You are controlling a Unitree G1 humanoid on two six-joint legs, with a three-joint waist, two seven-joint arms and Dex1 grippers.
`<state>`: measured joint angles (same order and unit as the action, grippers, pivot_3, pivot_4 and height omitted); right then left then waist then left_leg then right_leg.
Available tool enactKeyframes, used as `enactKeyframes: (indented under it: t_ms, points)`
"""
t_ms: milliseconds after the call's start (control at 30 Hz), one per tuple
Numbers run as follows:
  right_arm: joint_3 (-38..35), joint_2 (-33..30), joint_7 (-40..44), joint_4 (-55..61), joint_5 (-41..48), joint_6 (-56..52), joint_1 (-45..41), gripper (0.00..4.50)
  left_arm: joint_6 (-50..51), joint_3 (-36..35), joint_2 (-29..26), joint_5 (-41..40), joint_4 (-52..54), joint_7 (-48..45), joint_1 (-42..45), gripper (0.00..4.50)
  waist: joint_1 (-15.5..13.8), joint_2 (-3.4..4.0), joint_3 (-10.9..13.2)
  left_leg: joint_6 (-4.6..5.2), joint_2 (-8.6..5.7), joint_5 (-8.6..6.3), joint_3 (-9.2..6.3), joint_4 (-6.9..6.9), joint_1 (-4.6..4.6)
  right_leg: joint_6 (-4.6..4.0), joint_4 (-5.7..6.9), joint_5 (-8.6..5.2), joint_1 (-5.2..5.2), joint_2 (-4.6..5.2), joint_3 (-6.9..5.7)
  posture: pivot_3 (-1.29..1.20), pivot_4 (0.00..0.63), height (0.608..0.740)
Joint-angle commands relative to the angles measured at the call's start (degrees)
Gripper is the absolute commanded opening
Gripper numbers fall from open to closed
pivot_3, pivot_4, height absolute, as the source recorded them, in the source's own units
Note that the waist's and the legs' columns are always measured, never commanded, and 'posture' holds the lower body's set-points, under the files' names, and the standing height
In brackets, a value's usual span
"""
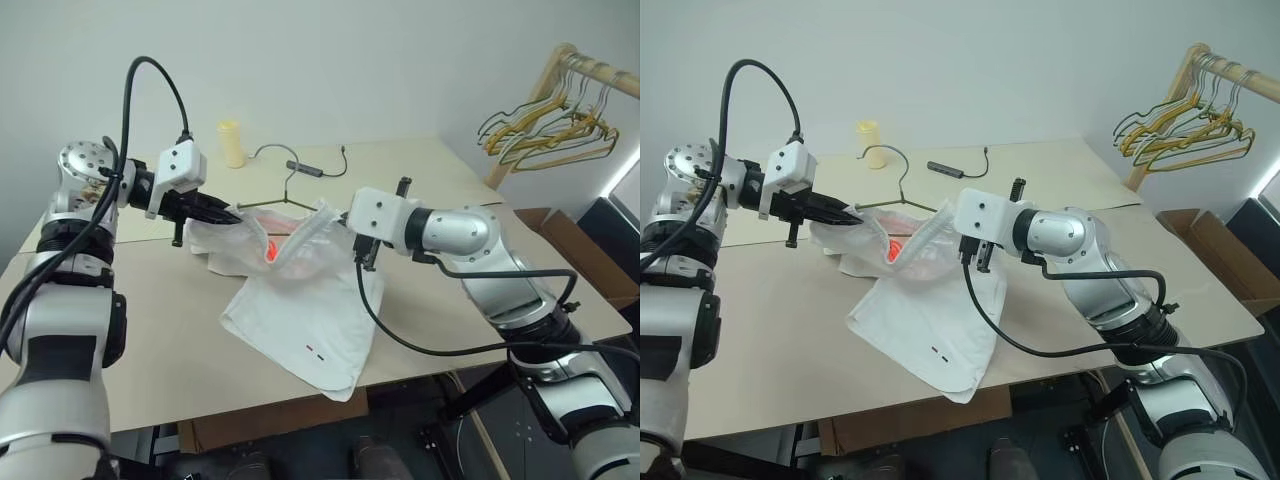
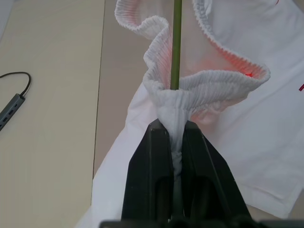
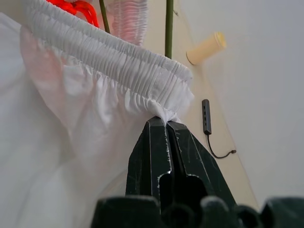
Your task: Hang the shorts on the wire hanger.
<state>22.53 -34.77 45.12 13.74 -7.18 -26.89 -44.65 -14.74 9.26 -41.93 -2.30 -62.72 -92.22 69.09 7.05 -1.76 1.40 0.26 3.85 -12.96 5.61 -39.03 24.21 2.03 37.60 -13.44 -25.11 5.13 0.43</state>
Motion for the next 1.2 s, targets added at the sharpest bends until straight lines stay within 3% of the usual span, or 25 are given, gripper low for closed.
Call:
enactKeyframes:
  t_ms: [33,300,667,900,967,1200]
  points:
    - [-0.8,-0.6,0.4,0.0,-1.6,3.7,-0.3,0.71,-0.2,-1.5,0.0,-2.0,2.3,-0.3,1.0,0.0,0.0,0.0,0.0,0.0,0.0,0.0,0.0,0.0,0.0,0.0,0.0,0.0,0.0,0.0,0.0,-0.1,0.0,0.74]
    - [-3.4,1.2,-1.9,-6.5,-1.9,5.8,0.4,3.47,1.9,0.8,-1.2,-5.9,6.0,-0.3,-1.5,0.0,0.2,0.0,0.0,0.0,0.0,0.0,0.01,0.0,-0.02,0.0,0.02,0.0,0.01,-0.01,0.01,-0.1,0.0,0.74]
    - [-9.8,1.6,9.0,-8.2,12.3,-2.0,-0.6,3.47,2.3,4.4,-2.5,-10.2,8.5,-0.3,-2.4,0.0,0.2,0.0,0.0,0.0,0.0,0.0,-0.02,0.0,-0.03,0.0,0.02,0.0,0.04,-0.01,0.01,-0.1,0.0,0.74]
    - [-10.0,1.4,13.5,-12.1,16.2,-4.5,-2.4,3.47,3.3,6.5,-3.3,-13.8,10.0,-0.3,-3.0,0.0,0.2,0.0,0.0,0.0,0.01,0.0,-0.02,0.0,-0.04,0.0,0.02,0.0,0.03,-0.01,0.01,-0.1,0.0,0.74]
    - [-10.0,1.9,13.5,-13.1,16.5,-4.3,-2.7,2.99,3.5,7.0,-3.5,-14.5,10.3,-0.3,-3.1,0.0,0.1,0.0,0.0,0.0,0.0,0.0,-0.02,0.0,-0.04,0.0,0.02,0.0,0.03,-0.01,0.02,-0.09,0.0,0.74]
    - [-9.1,3.0,13.5,-14.8,15.7,-2.0,-3.0,0.62,3.8,8.2,-3.9,-15.5,10.7,-0.3,-3.5,0.0,0.1,0.0,0.0,0.0,0.0,0.0,-0.01,0.0,-0.03,0.0,0.01,0.0,0.02,-0.01,0.02,-0.09,0.0,0.74]
